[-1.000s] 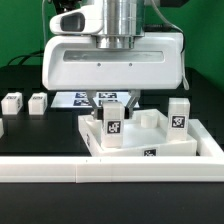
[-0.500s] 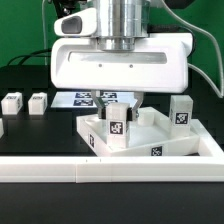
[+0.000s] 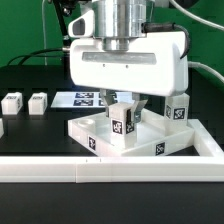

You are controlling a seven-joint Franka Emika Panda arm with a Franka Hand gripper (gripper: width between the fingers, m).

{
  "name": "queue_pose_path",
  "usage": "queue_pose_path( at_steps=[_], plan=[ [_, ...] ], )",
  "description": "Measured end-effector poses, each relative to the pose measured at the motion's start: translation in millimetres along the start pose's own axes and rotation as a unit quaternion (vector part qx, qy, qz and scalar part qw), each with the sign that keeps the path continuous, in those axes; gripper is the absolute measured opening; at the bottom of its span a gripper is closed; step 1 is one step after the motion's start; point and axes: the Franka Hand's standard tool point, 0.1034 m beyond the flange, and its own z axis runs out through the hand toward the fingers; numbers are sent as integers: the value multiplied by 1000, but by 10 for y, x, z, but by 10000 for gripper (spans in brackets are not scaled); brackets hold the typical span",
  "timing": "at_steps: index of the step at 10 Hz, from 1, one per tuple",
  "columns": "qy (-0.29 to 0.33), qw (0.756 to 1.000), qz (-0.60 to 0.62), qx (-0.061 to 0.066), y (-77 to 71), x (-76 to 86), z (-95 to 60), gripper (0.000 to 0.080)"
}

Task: Assemble square table

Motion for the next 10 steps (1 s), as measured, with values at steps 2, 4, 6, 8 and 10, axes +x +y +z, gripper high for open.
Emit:
queue_pose_path(
  at_steps=[2, 4, 6, 8, 10],
  plan=[
    [-3, 998, 58, 4, 4, 10, -3, 291],
    [-5, 996, 94, 6, 4, 9, -3, 291],
    [-5, 996, 93, 6, 2, 7, -3, 386],
    [-5, 998, 68, 7, -13, -12, -2, 578],
    [-5, 1000, -24, 8, -39, -42, -2, 636]
  ],
)
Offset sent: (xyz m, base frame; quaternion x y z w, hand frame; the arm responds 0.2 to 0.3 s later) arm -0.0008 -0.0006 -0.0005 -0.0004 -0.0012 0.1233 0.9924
